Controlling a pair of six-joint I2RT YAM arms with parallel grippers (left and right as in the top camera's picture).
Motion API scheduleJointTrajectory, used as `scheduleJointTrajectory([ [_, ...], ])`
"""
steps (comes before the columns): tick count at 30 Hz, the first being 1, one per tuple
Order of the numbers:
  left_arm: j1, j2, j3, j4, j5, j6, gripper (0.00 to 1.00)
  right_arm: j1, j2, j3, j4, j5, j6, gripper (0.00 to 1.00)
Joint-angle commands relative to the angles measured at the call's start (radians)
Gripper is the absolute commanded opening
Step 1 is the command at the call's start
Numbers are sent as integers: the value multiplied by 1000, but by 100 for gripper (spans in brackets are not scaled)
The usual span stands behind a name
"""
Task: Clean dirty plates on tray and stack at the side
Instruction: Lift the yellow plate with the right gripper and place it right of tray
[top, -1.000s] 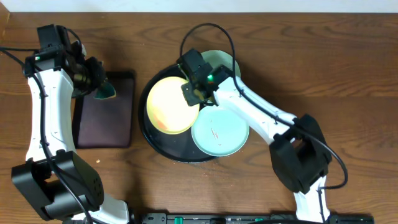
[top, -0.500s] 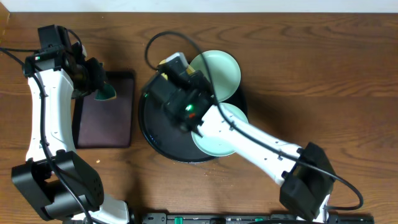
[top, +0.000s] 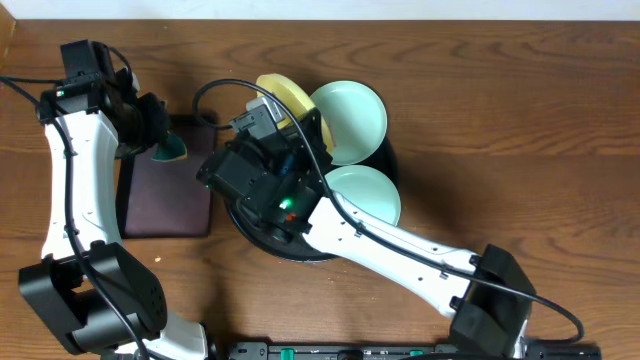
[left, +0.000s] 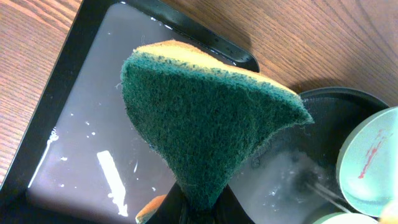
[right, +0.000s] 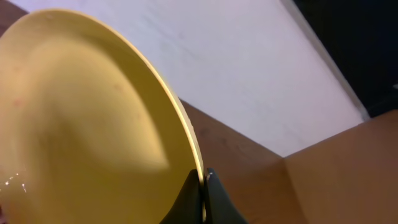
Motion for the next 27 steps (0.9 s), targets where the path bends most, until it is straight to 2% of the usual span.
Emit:
scheduleJointTrajectory([
  [1, 2, -3, 12, -2, -11, -2, 8, 5, -42, 27, 0, 15, -14, 1],
  [6, 1, -3, 12, -2, -11, -2, 7, -35, -42, 26, -86, -296, 53, 1],
  [11, 1, -3, 12, -8, -10, -2, 7, -125, -42, 26, -140, -748, 139, 1],
  [16, -6, -3, 5, -9, -10, -2, 7, -264, -42, 26, -139, -1147, 143, 1],
  [20, -11, -2, -4, -19, -11, -2, 8, -444, -47, 26, -116, -1536, 145, 1],
  [22, -11, -2, -4, -28, -30, -2, 7, -522, -64, 26, -114, -1643, 146, 1],
  [27, -11, -2, -4, -31, -40, -2, 7, -709, -130, 26, -138, -1722, 183, 1],
])
